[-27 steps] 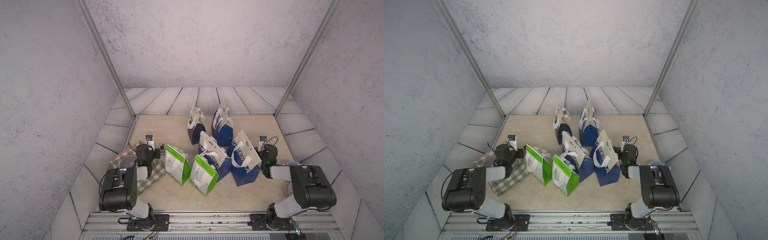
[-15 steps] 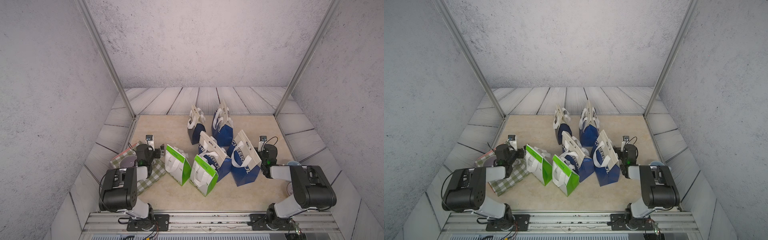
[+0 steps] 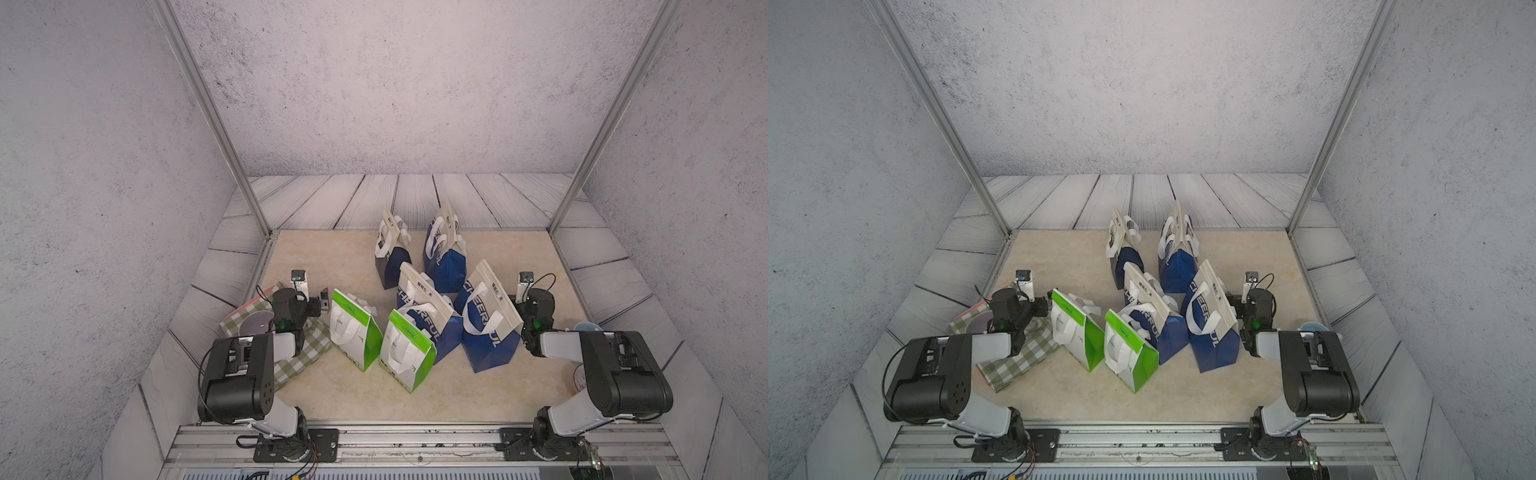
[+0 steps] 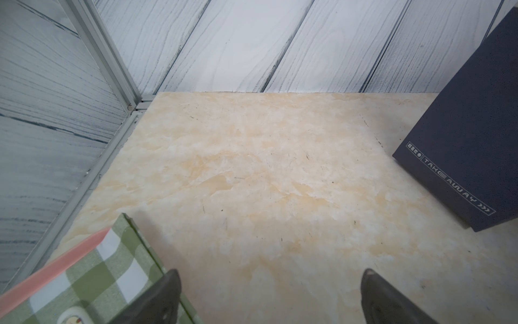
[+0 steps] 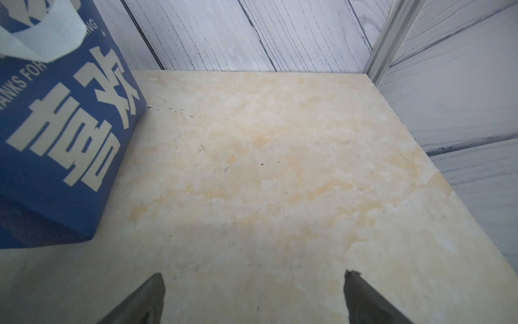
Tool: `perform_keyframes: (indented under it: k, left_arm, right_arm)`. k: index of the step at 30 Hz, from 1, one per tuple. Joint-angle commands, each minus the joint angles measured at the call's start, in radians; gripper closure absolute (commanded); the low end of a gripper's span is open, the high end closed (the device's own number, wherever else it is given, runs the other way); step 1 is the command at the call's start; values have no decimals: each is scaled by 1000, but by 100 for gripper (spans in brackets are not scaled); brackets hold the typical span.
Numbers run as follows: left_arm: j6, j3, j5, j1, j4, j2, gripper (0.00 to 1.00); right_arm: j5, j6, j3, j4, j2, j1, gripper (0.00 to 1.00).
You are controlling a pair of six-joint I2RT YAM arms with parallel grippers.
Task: Open the takeout bag
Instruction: Adjust the takeout bag at the center of the board.
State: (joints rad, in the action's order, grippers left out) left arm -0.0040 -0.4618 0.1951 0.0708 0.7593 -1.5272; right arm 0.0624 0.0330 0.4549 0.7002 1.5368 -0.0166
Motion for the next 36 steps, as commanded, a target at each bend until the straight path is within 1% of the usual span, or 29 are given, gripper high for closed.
perform_keyframes:
  k: [1, 8, 9, 11, 13, 16, 18, 20, 21, 23, 26, 27, 29, 30, 31, 32, 33, 34, 35, 36]
  left_arm:
    - [6, 2, -2, -4, 5, -5, 0]
    - [6, 3, -3, -3, 6, -5, 0]
    - [7, 8, -20, -7, 15, -3, 0]
    - [-1, 16, -98, -27, 19, 21, 0]
    - [-24, 16, -169, -31, -32, 100, 0]
    - [-38, 1, -198, -39, -191, 260, 0]
    - [-121, -5, -224, -43, -250, 341, 0]
    - [-148, -6, -209, -43, -271, 394, 0]
    - [-186, -5, -212, -45, -277, 417, 0]
    - [-290, -5, -225, -43, -269, 450, 0]
    - [-435, -24, -186, -44, -248, 501, 0]
    - [-504, -38, -183, -43, -259, 520, 0]
    - [-630, -78, -189, -40, -336, 565, 0]
    - [-688, -106, -188, -38, -386, 594, 0]
    - [-719, -136, -151, -33, -426, 620, 0]
    - [-723, -168, -99, -30, -447, 637, 0]
    - [-722, -215, -43, -29, -483, 653, 0]
    - [-719, -278, 3, -30, -560, 663, 0]
    - [-699, -339, 45, -29, -649, 665, 0]
    - [-647, -409, 98, -29, -747, 664, 0]
  right_arm:
    - [13, 2, 9, 12, -3, -3, 1]
    - [11, 3, 11, 10, -3, -3, 1]
    - [15, 2, 7, 15, -5, -3, 1]
    - [38, 8, 16, -8, -34, -5, 1]
    - [42, 10, 59, -170, -132, -6, 1]
    - [88, 59, 88, -274, -271, -6, 1]
    - [58, 70, 99, -344, -375, -5, 1]
    - [71, 99, 97, -375, -455, -5, 1]
    - [76, 114, 99, -396, -493, -6, 1]
    - [40, 126, 123, -445, -556, -6, 1]
    - [-28, 161, 184, -501, -644, -6, 1]
    - [-56, 170, 203, -505, -674, -6, 1]
    - [-63, 214, 239, -514, -723, -5, 1]
    - [-57, 258, 261, -522, -741, -5, 1]
    - [-68, 298, 293, -544, -755, -6, 1]
    - [-116, 302, 323, -564, -759, -6, 1]
    - [-198, 290, 359, -587, -760, -5, 1]
    - [-280, 298, 395, -606, -749, -6, 1]
    - [-326, 328, 431, -631, -733, -5, 1]
    - [-369, 362, 483, -682, -711, -5, 4]
